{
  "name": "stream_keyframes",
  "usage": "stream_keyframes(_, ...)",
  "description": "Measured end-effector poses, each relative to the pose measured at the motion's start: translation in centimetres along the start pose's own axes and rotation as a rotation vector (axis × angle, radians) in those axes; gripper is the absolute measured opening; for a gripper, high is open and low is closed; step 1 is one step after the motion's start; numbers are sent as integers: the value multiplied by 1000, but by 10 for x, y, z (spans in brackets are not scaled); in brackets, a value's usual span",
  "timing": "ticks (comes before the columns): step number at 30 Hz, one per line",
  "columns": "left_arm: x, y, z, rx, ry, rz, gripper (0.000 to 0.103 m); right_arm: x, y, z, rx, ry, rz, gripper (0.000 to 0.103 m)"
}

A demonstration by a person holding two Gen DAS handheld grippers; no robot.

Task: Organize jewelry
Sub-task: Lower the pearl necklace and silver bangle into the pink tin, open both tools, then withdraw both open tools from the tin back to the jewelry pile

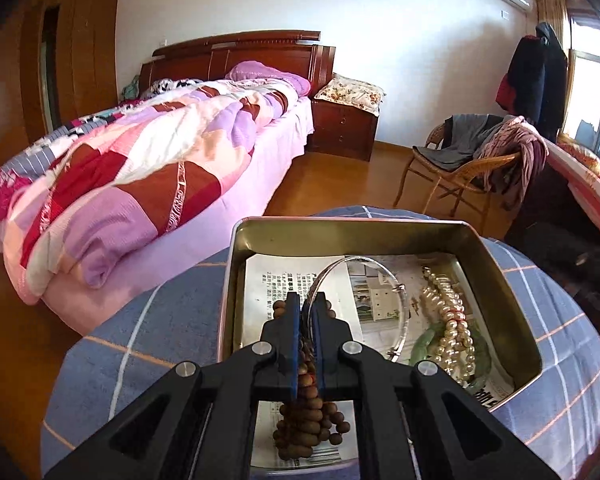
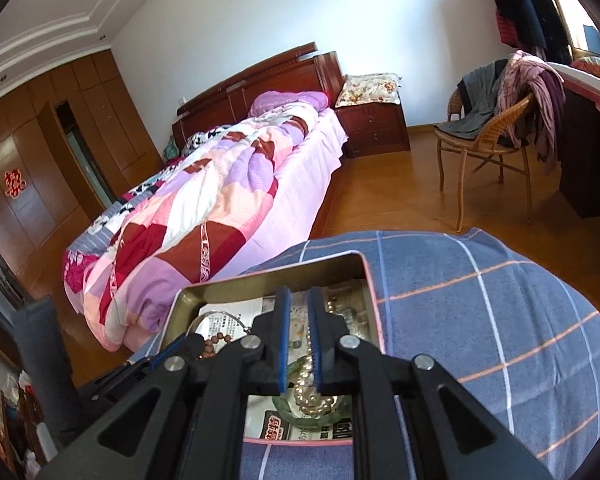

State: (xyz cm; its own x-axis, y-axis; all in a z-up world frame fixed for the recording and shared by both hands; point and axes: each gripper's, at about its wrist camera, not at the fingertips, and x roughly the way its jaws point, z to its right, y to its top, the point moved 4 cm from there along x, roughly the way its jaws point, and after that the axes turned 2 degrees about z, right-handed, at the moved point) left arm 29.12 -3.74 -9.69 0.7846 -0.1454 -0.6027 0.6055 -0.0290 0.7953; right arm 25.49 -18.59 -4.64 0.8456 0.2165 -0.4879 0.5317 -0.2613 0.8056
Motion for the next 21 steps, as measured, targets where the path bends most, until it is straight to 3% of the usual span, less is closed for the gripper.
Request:
stream_keyframes(1,1,0,1,3,-4,-2,9,-6,1,0,-2,-11,10,18)
stream_keyframes(2,0,1,2,4,-19,-7,15,-12,1,1,-3,-19,20,29)
stream_keyframes(4,-3,1,3,-3,-35,-3,34,-22,-1,2,-4,-37,37,48)
stream_keyframes(6,-10,3,3,-7,-19,13,58,-30,-3,2,-5,-64,52,52)
stream_keyframes(10,-28,4,1,1,-1,43,60,-40,-12,7,8,-82,37,52)
stream_keyframes(21,-71,-22,-8,7,29,5,61,-68,-52,9,45,-97,-12,52)
